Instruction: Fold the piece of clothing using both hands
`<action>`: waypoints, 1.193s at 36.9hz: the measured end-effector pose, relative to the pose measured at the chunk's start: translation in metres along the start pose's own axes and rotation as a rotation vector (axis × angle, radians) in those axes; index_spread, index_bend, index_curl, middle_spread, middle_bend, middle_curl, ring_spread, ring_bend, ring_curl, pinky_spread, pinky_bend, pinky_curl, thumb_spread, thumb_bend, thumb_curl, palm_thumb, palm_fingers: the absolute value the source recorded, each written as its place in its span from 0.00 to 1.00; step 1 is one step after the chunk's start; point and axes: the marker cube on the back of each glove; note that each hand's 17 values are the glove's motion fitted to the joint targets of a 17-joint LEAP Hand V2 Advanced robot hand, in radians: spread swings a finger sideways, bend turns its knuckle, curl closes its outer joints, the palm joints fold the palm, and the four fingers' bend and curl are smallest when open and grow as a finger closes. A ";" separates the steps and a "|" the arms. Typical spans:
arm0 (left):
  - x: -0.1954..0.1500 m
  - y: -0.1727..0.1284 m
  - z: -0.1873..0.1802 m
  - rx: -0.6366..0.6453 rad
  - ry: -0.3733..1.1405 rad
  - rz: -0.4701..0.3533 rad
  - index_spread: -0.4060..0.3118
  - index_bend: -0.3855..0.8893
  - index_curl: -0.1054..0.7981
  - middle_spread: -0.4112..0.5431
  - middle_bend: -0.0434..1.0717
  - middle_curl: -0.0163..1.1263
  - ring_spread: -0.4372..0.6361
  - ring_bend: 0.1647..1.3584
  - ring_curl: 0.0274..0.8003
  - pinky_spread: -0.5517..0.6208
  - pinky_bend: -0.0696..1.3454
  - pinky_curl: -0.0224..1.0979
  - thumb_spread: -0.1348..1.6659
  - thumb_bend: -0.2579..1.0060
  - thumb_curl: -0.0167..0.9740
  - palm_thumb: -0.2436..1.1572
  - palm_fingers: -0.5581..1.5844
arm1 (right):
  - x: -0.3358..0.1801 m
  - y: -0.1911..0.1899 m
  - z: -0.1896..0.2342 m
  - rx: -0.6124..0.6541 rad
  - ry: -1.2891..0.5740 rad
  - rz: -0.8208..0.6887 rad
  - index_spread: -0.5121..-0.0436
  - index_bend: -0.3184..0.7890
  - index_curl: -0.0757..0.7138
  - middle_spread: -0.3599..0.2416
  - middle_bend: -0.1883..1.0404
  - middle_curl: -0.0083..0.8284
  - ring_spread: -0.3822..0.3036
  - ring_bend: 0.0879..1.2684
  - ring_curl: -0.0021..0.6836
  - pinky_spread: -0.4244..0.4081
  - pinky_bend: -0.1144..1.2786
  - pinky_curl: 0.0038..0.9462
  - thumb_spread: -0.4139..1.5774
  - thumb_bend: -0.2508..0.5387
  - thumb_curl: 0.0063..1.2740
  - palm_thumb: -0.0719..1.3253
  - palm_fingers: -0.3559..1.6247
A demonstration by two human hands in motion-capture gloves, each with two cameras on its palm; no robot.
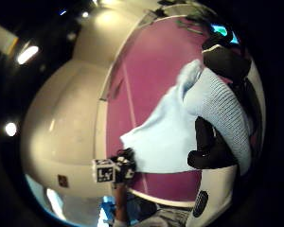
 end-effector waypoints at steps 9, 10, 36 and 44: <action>-0.039 0.021 -0.051 0.085 0.190 -0.123 0.38 0.41 0.52 0.34 0.19 0.31 0.37 0.37 0.45 0.67 0.28 0.38 0.94 0.21 0.17 0.36 0.52 | -0.145 0.036 -0.007 0.003 -0.059 -0.279 0.36 0.33 0.23 0.23 0.64 0.61 0.23 0.68 0.76 0.21 0.48 0.44 0.75 0.37 0.27 0.76 0.74; -0.047 0.024 -0.058 0.125 0.189 -0.150 0.38 0.41 0.52 0.34 0.19 0.31 0.37 0.37 0.45 0.67 0.28 0.38 0.94 0.21 0.17 0.36 0.52 | -0.161 0.044 0.001 -0.003 -0.039 -0.320 0.36 0.33 0.23 0.23 0.63 0.61 0.23 0.68 0.76 0.20 0.48 0.44 0.74 0.36 0.27 0.76 0.74; -0.116 0.028 -0.039 0.229 0.271 -0.255 0.40 0.41 0.49 0.37 0.18 0.31 0.40 0.36 0.44 0.68 0.27 0.37 0.93 0.24 0.23 0.43 0.52 | -0.252 0.186 -0.018 -0.321 0.014 -0.721 0.37 0.39 0.27 0.29 0.54 0.56 0.28 0.53 0.72 0.43 0.39 0.44 0.76 0.22 0.27 0.56 0.53; -0.095 0.006 -0.041 0.289 0.176 -0.198 0.40 0.41 0.49 0.37 0.18 0.31 0.40 0.35 0.44 0.69 0.27 0.37 0.92 0.23 0.23 0.43 0.52 | -0.176 0.121 -0.036 -0.184 0.308 -0.562 0.38 0.46 0.36 0.37 0.49 0.53 0.41 0.30 0.57 0.66 0.36 0.39 0.81 0.29 0.24 0.52 0.48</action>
